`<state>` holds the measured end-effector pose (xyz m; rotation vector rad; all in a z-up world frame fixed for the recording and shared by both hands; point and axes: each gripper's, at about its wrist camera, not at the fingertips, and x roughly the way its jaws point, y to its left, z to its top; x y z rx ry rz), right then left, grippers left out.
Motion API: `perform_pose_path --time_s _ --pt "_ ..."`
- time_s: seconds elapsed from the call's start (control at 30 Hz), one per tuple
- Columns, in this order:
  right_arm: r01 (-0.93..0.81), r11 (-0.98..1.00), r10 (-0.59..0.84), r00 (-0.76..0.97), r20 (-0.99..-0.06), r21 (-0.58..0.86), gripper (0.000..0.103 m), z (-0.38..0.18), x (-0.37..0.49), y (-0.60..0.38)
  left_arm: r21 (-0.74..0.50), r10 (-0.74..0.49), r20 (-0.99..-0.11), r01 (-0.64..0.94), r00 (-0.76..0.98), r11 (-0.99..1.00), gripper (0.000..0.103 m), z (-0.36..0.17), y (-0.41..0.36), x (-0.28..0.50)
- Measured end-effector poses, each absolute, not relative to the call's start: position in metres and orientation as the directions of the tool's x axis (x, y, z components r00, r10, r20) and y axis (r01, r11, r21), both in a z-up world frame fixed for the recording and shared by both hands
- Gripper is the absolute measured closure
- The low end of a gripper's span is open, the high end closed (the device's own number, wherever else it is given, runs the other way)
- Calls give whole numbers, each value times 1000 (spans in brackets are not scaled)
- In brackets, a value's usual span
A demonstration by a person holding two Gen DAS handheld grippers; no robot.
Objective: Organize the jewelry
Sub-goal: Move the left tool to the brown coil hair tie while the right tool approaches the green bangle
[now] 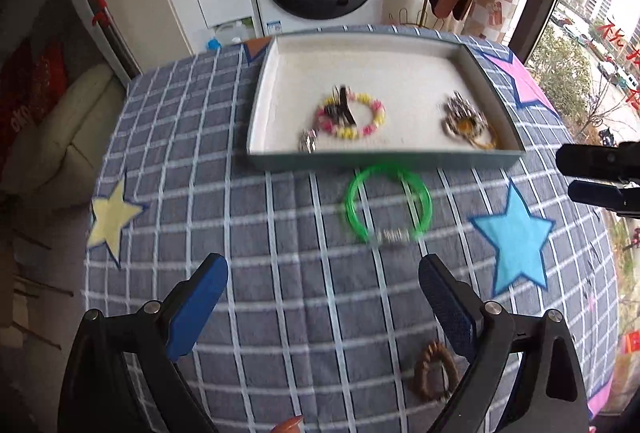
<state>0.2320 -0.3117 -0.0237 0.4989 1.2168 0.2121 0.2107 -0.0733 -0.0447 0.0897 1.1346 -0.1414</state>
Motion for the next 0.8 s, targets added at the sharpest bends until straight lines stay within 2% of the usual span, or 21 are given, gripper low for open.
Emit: perform_pose_path --time_s 0.23,0.4,0.57,0.8 --pt "141 885 383 325 -865 444 16 -35 204 -316 -32 -90 -932 167 352 985 0 -57 -80 169" --pt "90 924 327 315 -891 371 16 -39 186 -308 -48 -95 -948 159 303 986 0 -71 -86 152" --pt "59 946 296 256 -920 320 16 -50 177 -302 -49 -85 -960 137 267 989 0 -87 -85 147" --pt "66 946 302 187 -935 318 16 -67 169 -299 -45 -74 -973 133 220 990 0 -106 -91 147"
